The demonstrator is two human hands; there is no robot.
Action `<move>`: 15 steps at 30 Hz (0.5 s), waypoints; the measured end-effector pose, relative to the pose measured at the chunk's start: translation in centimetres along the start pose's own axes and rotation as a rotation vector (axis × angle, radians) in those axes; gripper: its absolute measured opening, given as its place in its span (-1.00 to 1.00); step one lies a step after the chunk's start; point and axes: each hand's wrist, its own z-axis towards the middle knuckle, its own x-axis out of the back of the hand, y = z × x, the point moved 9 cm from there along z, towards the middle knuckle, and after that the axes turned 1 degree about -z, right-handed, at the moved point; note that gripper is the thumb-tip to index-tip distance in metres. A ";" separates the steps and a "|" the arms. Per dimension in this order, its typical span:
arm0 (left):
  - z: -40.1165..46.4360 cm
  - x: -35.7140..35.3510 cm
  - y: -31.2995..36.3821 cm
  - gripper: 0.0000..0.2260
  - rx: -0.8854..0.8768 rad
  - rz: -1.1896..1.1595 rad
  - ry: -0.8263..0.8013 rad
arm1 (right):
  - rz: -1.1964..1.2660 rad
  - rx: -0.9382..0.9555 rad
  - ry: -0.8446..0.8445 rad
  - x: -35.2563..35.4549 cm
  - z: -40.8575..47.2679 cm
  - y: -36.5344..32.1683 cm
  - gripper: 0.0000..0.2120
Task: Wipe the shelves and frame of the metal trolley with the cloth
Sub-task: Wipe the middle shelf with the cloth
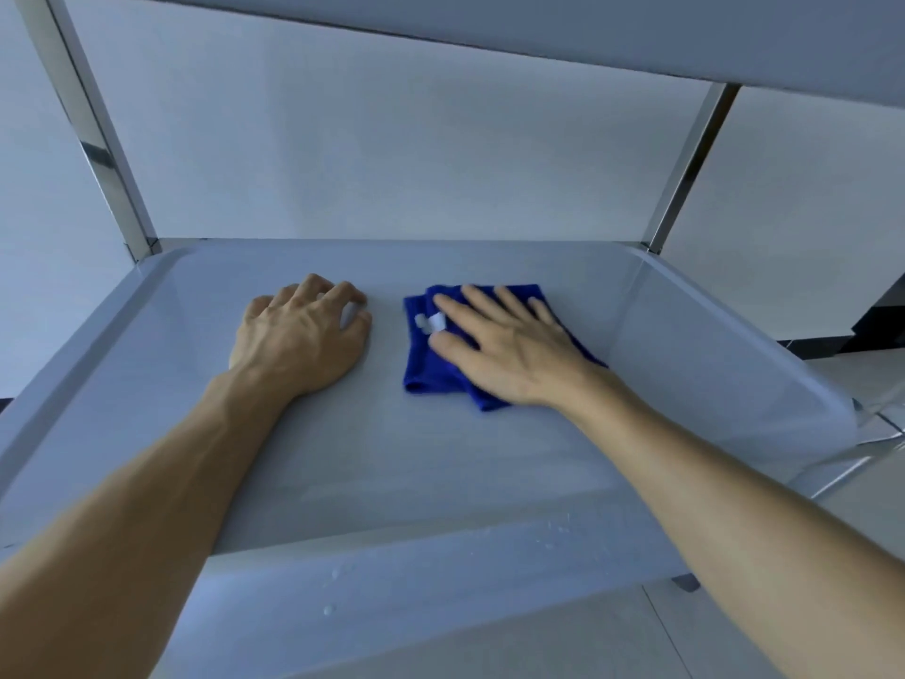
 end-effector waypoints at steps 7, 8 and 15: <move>-0.5 0.6 0.2 -0.63 -0.034 -0.044 0.020 | 0.037 0.115 -0.064 1.4 -9.1 5.2 -0.54; -0.6 0.5 0.3 -0.64 -0.033 -0.048 0.021 | 0.028 0.037 -0.077 1.7 -9.1 7.4 -0.51; -1.4 2.2 2.2 -0.70 -0.065 0.145 0.123 | 0.004 -0.167 -0.028 1.5 -7.7 11.8 -0.42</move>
